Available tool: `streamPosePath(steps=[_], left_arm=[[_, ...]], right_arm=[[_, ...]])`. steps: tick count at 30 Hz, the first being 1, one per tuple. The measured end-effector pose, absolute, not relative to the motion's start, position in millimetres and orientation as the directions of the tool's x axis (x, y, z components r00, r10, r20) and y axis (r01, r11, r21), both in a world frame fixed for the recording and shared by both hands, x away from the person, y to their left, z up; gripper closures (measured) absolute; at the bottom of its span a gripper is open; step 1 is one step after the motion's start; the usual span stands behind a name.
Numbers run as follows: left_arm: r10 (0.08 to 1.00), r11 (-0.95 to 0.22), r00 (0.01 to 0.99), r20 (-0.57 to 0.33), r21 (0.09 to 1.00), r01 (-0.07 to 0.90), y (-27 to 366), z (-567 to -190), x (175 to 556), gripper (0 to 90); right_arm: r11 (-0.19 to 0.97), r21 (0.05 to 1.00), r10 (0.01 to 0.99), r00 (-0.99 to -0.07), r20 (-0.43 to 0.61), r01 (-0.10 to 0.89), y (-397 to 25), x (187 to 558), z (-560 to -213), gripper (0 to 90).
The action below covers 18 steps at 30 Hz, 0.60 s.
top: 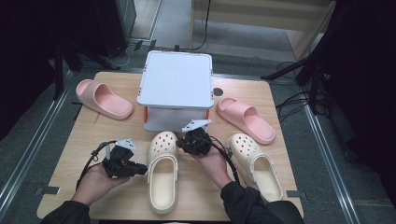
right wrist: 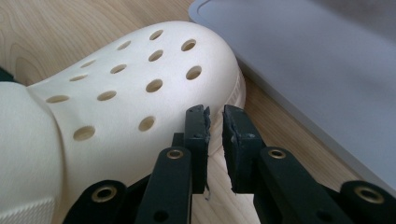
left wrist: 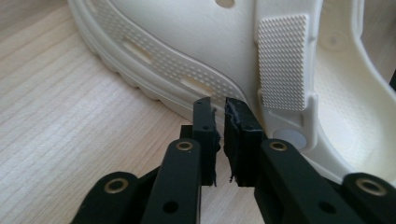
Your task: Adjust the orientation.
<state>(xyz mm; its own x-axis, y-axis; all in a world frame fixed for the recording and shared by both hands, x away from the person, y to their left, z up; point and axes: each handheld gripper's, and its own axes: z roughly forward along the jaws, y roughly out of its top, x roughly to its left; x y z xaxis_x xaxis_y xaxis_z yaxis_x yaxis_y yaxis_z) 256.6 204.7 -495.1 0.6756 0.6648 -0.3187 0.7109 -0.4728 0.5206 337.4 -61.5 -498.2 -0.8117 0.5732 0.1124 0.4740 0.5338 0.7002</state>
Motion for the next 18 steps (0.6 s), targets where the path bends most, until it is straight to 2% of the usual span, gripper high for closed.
streamPosePath(steps=[8,12,18], left_arm=[[0.7,-0.414,0.641,-0.316,0.552,0.724,222,-489,264,62.7],[0.697,-0.404,0.643,-0.319,0.566,0.719,223,-485,267,55.4],[0.681,-0.427,0.665,-0.307,0.572,0.7,221,-483,273,51.4]], right_arm=[[0.508,0.722,0.543,-0.825,0.157,0.471,-75,331,-483,67.3],[0.527,0.721,0.522,-0.841,0.142,0.449,-82,321,-477,61.7],[0.523,0.73,0.507,-0.849,0.149,0.44,-96,309,-470,58.6]])
